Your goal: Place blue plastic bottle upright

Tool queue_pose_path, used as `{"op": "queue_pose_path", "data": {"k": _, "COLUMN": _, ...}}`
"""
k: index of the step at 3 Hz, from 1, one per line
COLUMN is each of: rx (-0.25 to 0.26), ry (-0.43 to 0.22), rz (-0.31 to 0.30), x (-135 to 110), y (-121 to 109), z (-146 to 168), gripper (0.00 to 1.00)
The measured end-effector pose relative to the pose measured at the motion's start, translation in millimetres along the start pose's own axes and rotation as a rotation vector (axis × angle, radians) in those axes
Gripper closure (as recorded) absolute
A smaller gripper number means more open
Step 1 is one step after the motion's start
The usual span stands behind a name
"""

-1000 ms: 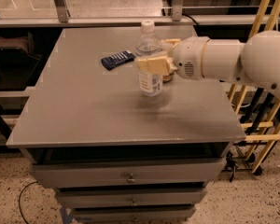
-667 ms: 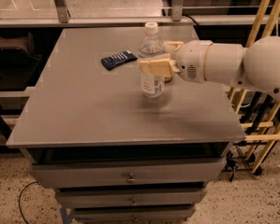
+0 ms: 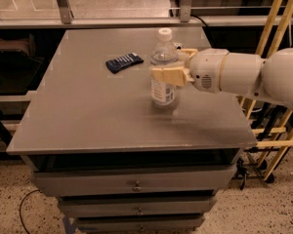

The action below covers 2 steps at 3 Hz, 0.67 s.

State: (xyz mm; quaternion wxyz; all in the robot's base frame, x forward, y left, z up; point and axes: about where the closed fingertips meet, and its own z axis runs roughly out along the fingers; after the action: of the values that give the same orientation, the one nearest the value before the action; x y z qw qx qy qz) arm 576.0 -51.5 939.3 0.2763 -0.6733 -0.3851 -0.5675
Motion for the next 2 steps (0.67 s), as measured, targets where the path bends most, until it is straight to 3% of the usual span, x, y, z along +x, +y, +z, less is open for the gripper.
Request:
{"op": "queue_pose_path", "data": {"k": 1, "rx": -0.002, "ry": -0.011, "rz": 0.007, "x": -5.1, "y": 1.0, "z": -0.2, "gripper": 1.00}}
{"op": "queue_pose_path", "data": {"k": 2, "rx": 0.002, "ry": -0.011, "rz": 0.009, "x": -4.6, "y": -0.6, "z": 1.4, "gripper": 0.81}}
